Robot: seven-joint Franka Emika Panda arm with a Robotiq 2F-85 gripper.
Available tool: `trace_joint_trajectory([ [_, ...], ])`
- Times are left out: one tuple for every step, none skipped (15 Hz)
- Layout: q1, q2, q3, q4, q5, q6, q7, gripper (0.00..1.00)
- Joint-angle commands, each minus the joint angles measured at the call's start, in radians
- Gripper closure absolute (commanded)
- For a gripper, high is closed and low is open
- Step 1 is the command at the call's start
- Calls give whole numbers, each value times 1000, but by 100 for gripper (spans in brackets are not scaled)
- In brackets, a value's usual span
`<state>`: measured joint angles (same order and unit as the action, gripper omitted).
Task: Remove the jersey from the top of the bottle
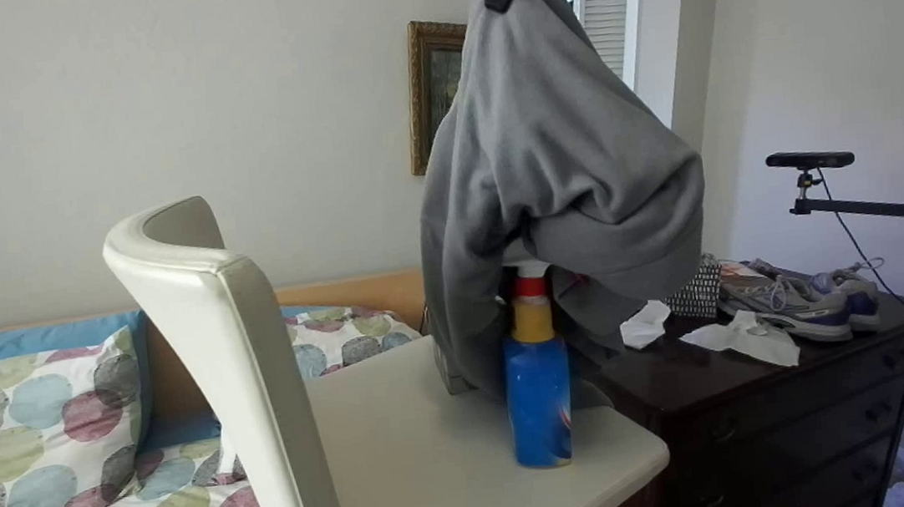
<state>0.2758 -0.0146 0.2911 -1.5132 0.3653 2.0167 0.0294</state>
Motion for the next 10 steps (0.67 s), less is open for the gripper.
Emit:
trace_joint_trajectory([
  [12, 8, 8, 63, -70, 147, 102, 98],
  [12, 12, 9, 79, -107, 188, 141, 98],
  [12, 17, 11, 89, -146, 229, 172, 98],
  [11, 25, 12, 101, -196, 271, 221, 98],
  [11, 36, 12, 111, -247, 310, 274, 98],
  [11, 45, 12, 116, -296, 354, 324, 98],
  [11, 53, 11, 119, -361, 389, 385, 98],
  [12, 76, 9, 132, -436, 407, 446, 98],
  [14, 93, 5, 141, -508, 418, 503, 98],
  [20, 118, -1, 156, -587, 421, 558, 98],
])
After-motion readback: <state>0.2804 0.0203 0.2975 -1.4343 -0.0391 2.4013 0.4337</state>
